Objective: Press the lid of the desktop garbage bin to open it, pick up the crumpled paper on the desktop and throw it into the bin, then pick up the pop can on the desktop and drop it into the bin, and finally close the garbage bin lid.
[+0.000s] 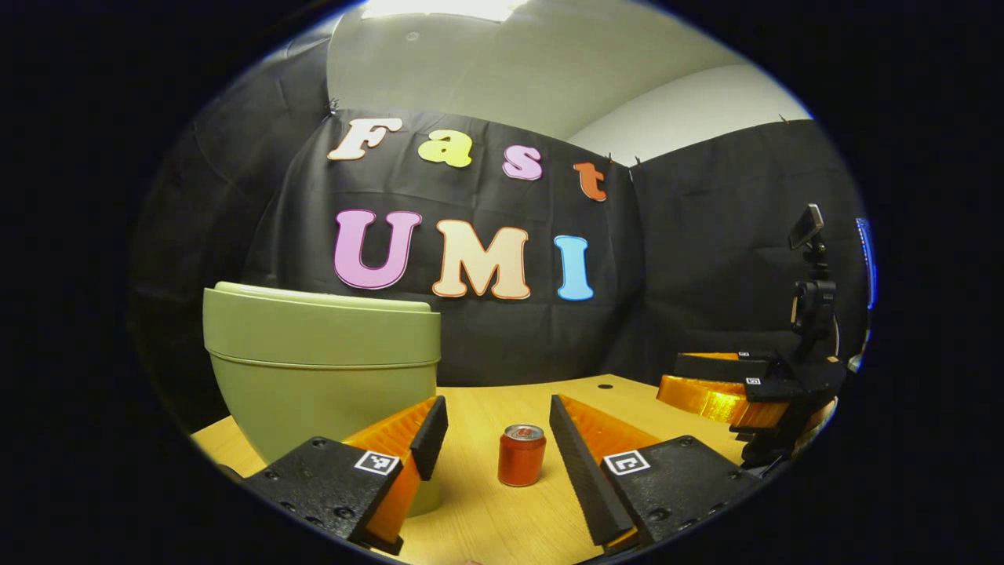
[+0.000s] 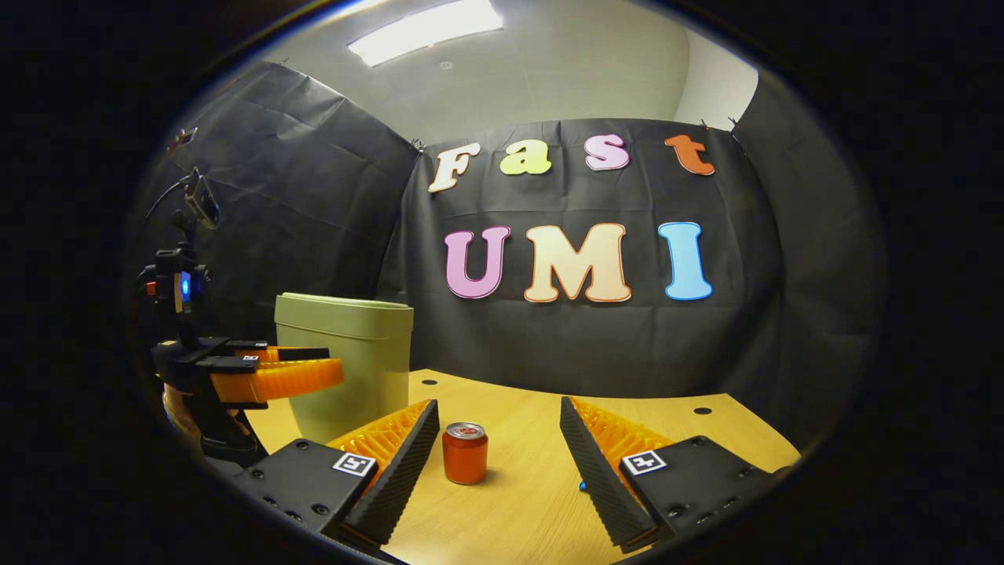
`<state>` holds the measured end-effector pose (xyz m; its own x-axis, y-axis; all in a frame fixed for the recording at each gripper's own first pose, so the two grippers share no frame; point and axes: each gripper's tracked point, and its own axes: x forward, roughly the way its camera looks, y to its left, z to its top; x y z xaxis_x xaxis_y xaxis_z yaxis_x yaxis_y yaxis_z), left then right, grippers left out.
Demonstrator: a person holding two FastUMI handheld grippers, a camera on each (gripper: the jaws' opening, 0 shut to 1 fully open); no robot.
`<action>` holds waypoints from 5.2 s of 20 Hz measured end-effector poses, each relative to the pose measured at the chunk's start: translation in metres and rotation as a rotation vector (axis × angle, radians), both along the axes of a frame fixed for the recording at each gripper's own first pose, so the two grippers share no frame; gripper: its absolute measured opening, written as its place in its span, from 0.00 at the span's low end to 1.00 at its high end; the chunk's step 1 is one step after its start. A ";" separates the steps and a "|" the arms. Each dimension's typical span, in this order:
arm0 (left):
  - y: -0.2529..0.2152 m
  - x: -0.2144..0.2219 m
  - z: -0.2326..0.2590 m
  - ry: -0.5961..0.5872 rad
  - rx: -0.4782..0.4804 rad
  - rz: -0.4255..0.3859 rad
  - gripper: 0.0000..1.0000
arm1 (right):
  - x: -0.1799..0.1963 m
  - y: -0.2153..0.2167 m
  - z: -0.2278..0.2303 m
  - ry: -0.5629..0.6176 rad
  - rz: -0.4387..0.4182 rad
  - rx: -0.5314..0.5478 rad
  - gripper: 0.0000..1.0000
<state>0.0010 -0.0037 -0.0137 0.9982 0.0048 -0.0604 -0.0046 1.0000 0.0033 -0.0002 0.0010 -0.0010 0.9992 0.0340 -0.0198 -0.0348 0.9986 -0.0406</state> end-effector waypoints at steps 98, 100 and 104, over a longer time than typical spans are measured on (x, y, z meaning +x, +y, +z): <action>0.011 0.004 0.071 -0.035 0.070 0.003 0.00 | 0.003 -0.033 -0.014 0.018 -0.101 -0.030 0.98; 0.008 0.004 0.053 -0.013 0.062 -0.004 0.00 | 0.004 -0.034 -0.019 0.030 -0.106 -0.032 0.98; 0.001 0.005 0.023 0.027 0.016 -0.029 0.00 | 0.008 -0.039 -0.024 0.040 -0.123 -0.033 0.98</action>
<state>0.0059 -0.0029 0.0091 0.9959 -0.0224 -0.0878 0.0242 0.9995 0.0189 0.0074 -0.0380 -0.0251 0.9942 -0.0899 -0.0592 0.0854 0.9936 -0.0741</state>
